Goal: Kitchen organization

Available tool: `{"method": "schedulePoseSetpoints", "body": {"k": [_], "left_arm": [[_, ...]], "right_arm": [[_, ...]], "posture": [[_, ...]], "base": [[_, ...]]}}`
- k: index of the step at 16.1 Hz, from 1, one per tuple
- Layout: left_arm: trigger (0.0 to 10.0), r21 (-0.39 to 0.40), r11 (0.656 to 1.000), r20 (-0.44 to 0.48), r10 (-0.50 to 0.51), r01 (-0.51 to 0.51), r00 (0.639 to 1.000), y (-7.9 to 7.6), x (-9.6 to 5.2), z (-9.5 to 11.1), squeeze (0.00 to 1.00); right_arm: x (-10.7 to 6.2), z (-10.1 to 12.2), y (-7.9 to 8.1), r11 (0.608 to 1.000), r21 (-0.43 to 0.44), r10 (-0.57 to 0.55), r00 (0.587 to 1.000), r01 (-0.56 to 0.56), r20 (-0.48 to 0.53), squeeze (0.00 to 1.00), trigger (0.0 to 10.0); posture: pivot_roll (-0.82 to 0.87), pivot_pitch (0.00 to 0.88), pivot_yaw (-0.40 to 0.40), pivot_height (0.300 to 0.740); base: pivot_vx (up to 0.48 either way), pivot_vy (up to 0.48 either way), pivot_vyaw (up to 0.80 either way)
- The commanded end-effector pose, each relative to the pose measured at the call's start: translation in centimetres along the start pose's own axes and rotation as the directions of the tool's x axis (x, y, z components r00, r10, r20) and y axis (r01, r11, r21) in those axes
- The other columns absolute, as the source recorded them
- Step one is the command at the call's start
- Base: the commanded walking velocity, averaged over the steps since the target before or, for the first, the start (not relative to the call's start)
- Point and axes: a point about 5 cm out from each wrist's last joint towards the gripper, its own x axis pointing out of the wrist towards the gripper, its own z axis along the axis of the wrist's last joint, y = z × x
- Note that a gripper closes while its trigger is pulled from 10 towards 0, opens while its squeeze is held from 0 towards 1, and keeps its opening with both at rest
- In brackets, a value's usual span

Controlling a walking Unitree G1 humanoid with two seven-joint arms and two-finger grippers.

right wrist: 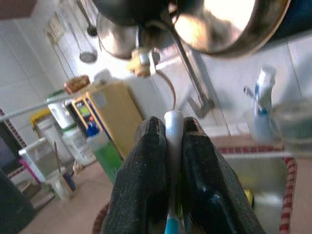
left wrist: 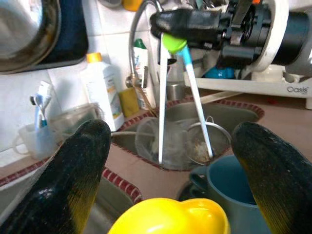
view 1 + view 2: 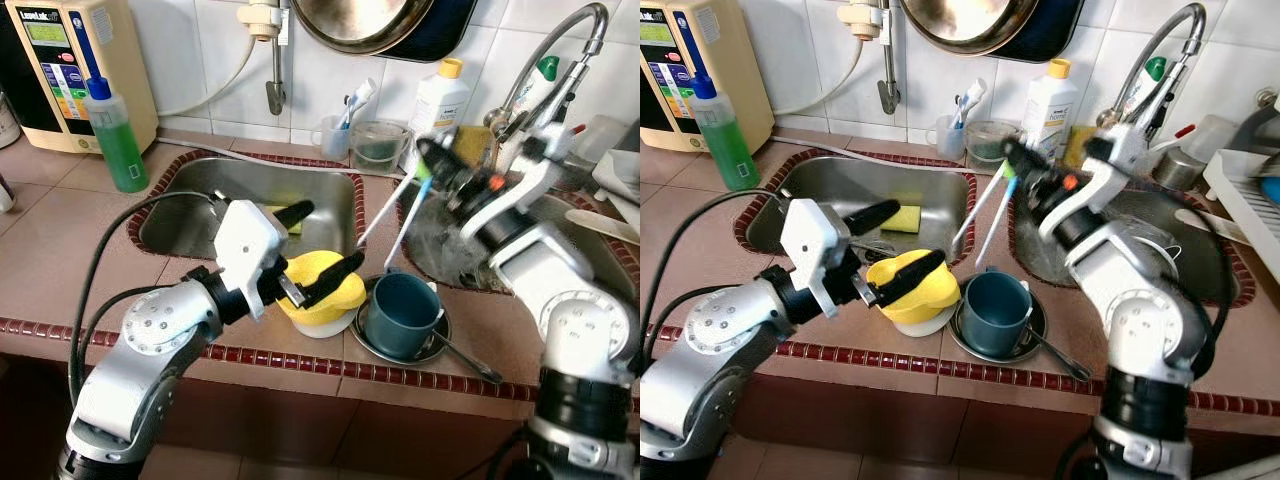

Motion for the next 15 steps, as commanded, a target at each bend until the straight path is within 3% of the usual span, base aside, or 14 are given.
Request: {"method": "schedulePoseSetpoints", "body": {"k": [1,2,4,5,7,11,15], "left_arm": [[10.0,0.005,0.999,0.025,0.031,-0.031,0.999,0.6,0.2,0.4,0.0],[10.0,-0.003,0.997,0.035,0.075,-0.075,0.997,1.3,0.2,0.5,0.0],[10.0,0.031,0.988,0.022,0.15,-0.15,0.988,2.4,0.3,0.4,0.0],[10.0,0.044,0.966,-0.01,0.256,-0.255,0.967,3.9,0.4,-0.1,0.0],[10.0,-0.023,0.934,0.002,0.357,-0.357,0.934,5.3,0.1,-0.1,0.0],[10.0,-0.045,0.905,-0.012,0.422,-0.423,0.906,6.4,-0.3,-0.6,0.0],[10.0,-0.049,0.884,-0.029,0.463,-0.464,0.886,6.8,-0.4,-0.9,0.0]], "right_arm": [[0.3,1.1,-0.1,1.0,-0.028,0.009,0.998,-0.007,0.067,0.0,10.0],[0.6,2.3,-0.3,0.997,-0.069,-0.007,0.988,0.018,0.154,0.0,10.0],[1.0,3.3,-1.3,0.993,-0.068,-0.075,0.972,0.092,0.224,0.0,10.0],[1.1,3.8,-1.8,0.984,-0.114,-0.104,0.961,0.137,0.257,0.0,10.0],[1.4,4.0,-2.1,0.959,-0.209,-0.128,0.949,0.192,0.288,0.0,10.0],[1.9,3.5,-2.1,0.939,-0.282,-0.103,0.945,0.195,0.311,0.0,10.0],[2.1,2.9,-2.2,0.933,-0.299,-0.104,0.945,0.201,0.31,0.0,10.0]], "posture": [[-0.01,0.0,-0.079,0.74],[-0.01,0.0,-0.08,0.74],[-0.01,0.0,-0.083,0.74],[-0.01,0.0,-0.084,0.74],[-0.01,0.0,-0.09,0.74],[-0.01,0.0,-0.097,0.74],[-0.01,0.0,-0.1,0.74]], "base": [[0.0,0.0,0.0],[0.0,0.0,0.0],[0.0,0.0,0.0],[0.0,0.0,0.0],[0.0,0.0,0.0],[0.0,0.0,0.0],[0.0,0.399,0.0]]}}
